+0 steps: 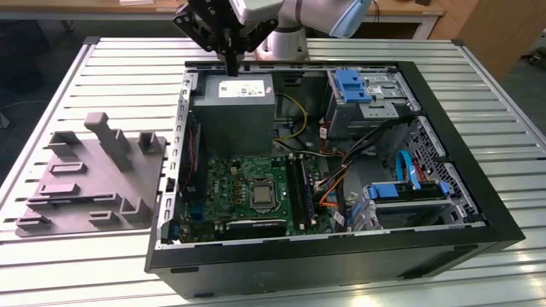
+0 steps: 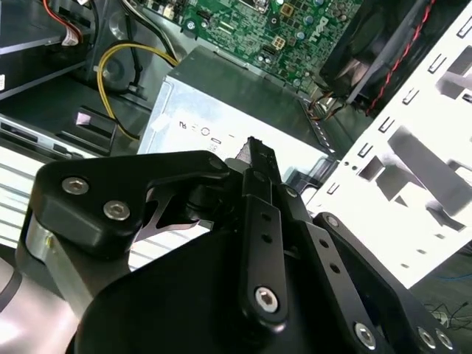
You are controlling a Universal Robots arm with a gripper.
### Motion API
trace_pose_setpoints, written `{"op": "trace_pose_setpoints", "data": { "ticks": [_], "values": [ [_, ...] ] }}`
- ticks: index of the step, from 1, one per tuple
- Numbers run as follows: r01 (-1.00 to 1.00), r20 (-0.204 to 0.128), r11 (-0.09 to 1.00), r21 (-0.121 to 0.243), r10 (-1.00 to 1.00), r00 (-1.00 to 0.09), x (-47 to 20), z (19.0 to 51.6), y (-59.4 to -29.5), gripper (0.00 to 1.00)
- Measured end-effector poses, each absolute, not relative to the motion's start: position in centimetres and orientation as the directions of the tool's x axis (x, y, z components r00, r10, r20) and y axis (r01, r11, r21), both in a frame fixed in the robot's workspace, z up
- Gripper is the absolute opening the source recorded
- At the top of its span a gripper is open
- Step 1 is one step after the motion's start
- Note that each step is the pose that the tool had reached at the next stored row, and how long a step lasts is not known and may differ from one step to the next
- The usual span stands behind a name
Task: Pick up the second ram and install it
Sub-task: 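Reach for the second ram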
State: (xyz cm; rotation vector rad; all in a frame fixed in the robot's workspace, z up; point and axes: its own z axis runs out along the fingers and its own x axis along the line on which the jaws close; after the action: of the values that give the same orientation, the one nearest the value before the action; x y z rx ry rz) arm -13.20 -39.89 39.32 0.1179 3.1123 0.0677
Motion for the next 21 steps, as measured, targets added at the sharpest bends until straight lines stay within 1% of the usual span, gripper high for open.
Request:
{"op": "trace_pose_setpoints", "data": {
  "ticks": [21],
  "values": [
    [0.075,-0.025,0.996,0.044,0.076,-0.997,-15.2,39.2,-39.9,0.10]
  ]
}}
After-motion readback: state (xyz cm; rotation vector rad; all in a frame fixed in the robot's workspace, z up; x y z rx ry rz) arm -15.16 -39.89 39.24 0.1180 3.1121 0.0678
